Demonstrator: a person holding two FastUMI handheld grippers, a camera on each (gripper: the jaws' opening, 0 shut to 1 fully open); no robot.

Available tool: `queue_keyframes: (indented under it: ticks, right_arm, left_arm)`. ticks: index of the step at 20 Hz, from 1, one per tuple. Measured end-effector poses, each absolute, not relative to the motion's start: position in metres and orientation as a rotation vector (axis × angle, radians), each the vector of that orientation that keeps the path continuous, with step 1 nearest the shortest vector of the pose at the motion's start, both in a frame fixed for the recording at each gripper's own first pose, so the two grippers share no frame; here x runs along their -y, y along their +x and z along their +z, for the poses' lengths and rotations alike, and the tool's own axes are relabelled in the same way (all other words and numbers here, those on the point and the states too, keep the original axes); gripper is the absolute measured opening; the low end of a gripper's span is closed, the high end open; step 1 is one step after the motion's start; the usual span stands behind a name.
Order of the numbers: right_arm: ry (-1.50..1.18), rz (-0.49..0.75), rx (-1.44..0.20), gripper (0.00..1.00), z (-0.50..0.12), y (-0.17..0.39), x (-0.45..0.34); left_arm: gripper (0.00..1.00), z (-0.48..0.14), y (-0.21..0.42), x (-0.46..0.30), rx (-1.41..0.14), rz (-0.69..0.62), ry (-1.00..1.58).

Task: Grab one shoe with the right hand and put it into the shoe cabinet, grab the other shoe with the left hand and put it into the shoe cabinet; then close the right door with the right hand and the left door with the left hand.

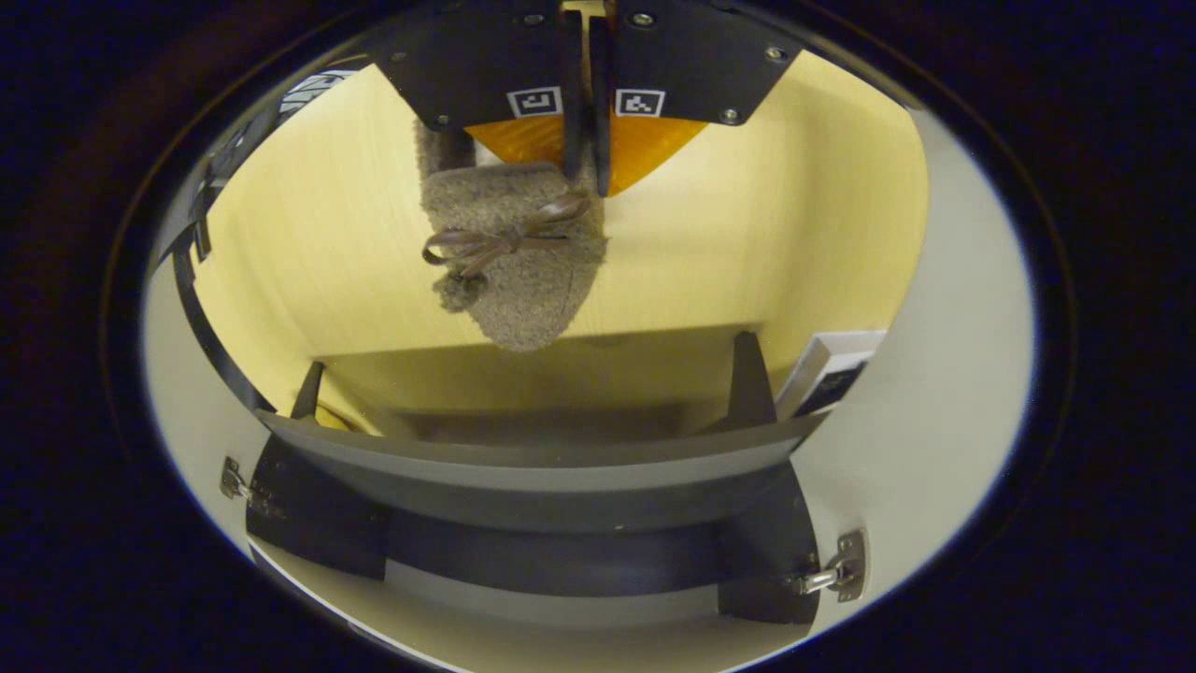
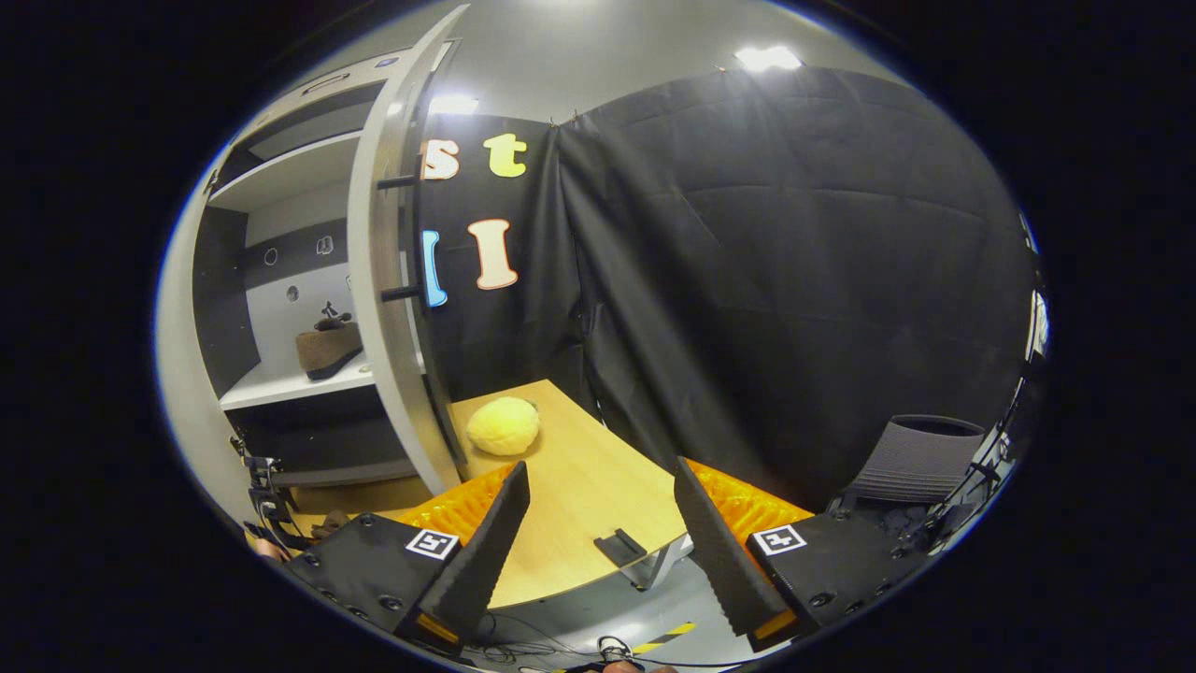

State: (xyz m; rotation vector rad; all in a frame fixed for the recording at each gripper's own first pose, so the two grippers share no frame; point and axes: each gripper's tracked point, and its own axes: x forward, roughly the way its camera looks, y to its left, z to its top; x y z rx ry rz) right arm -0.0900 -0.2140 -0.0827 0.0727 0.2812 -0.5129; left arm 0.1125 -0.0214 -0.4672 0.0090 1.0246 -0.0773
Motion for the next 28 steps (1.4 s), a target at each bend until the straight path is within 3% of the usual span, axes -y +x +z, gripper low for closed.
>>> queue_keyframes:
  ticks: [3,4,6,7,9,10,11,13,14,15,16,21,27,28]
  right_arm:
    - [0.048,-0.501,-0.258,0.99,-0.077,-0.072,0.237]
    - [0.046,-0.499,-0.243,0.99,-0.073,-0.065,0.243]
    - [0.07,-0.5,-0.23,0.98,-0.072,-0.054,0.253]
    - [0.087,-0.493,-0.224,0.98,-0.072,-0.048,0.258]
    - [0.087,-0.474,-0.228,1.0,-0.073,-0.037,0.269]
    - [0.075,-0.471,-0.23,0.93,-0.072,-0.034,0.276]
    - [0.063,-0.466,-0.224,0.98,-0.07,-0.03,0.28]
    - [0.052,-0.459,-0.217,0.98,-0.066,-0.02,0.287]
    - [0.051,-0.459,-0.213,0.92,-0.067,-0.015,0.29]
    - [0.054,-0.459,-0.207,0.92,-0.066,-0.01,0.292]
    - [0.057,-0.456,-0.201,0.98,-0.064,-0.004,0.294]
    - [0.046,-0.431,-0.182,0.98,-0.057,0.019,0.298]
    - [0.052,-0.423,-0.175,0.98,-0.055,0.03,0.302]
    - [0.057,-0.426,-0.175,0.92,-0.055,0.031,0.303]
  left_arm:
    - [0.02,-0.464,0.102,0.028,-1.052,-0.036,-0.092]
    - [0.08,-0.463,0.096,0.031,-1.059,-0.033,-0.105]
    - [0.02,-0.463,0.089,0.034,-1.061,-0.017,-0.113]
    - [0.07,-0.459,0.085,0.033,-1.062,-0.008,-0.119]
    - [0.02,-0.446,0.084,0.032,-1.06,0.005,-0.143]
    - [0.0,-0.437,0.078,0.032,-1.053,0.015,-0.161]
    - [0.0,-0.425,0.075,0.029,-1.04,0.025,-0.181]
    - [0.0,-0.407,0.077,0.021,-1.016,0.043,-0.22]
    - [0.0,-0.392,0.076,0.017,-1.004,0.05,-0.238]
    - [0.0,-0.381,0.077,0.013,-0.996,0.06,-0.256]
    - [0.0,-0.376,0.08,0.008,-0.985,0.07,-0.272]
    - [0.02,-0.33,0.103,-0.008,-0.887,0.062,-0.251]
    - [0.01,-0.254,0.135,-0.007,-0.747,0.02,-0.189]
    - [0.01,-0.24,0.145,-0.008,-0.73,0.008,-0.175]
